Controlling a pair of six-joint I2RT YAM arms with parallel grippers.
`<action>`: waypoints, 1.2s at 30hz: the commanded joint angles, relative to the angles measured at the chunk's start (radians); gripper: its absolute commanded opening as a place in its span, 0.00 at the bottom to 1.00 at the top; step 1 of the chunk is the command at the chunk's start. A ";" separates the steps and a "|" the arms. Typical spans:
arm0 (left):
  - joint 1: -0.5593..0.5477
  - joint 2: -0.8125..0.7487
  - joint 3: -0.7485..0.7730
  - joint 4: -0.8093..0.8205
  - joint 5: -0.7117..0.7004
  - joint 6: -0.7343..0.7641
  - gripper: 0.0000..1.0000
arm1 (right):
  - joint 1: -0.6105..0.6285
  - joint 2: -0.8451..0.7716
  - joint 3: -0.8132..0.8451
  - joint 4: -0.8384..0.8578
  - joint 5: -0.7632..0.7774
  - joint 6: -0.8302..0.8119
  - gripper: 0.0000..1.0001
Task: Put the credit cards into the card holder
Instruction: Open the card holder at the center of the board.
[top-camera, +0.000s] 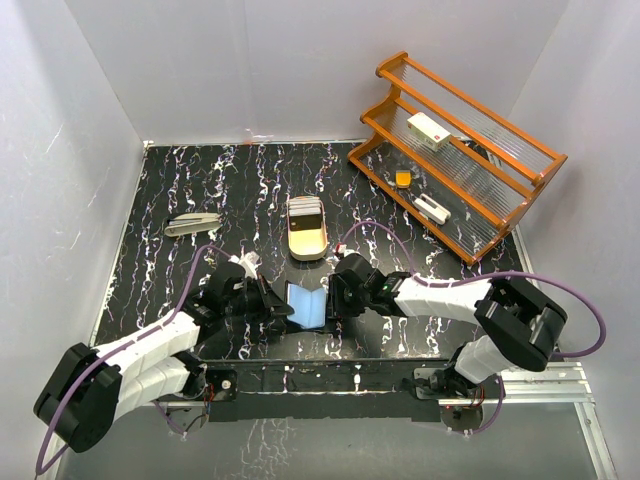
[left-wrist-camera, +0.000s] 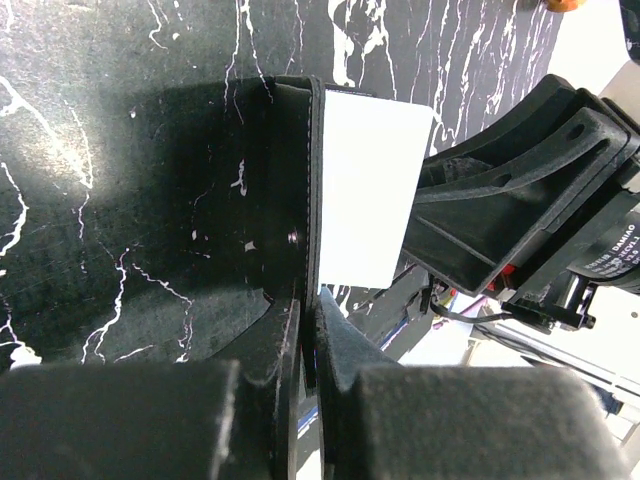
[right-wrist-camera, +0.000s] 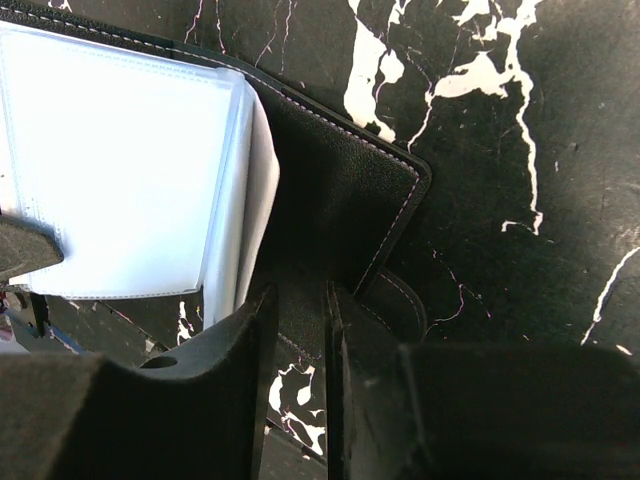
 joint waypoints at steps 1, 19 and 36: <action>-0.005 -0.009 0.014 0.027 0.020 0.005 0.00 | -0.002 -0.019 0.028 0.028 0.010 -0.007 0.23; -0.005 -0.012 0.008 0.008 0.016 0.021 0.00 | -0.002 -0.212 0.096 -0.080 0.077 0.006 0.30; -0.005 -0.002 0.099 -0.127 -0.052 0.065 0.46 | -0.001 0.044 0.131 0.040 -0.073 -0.018 0.26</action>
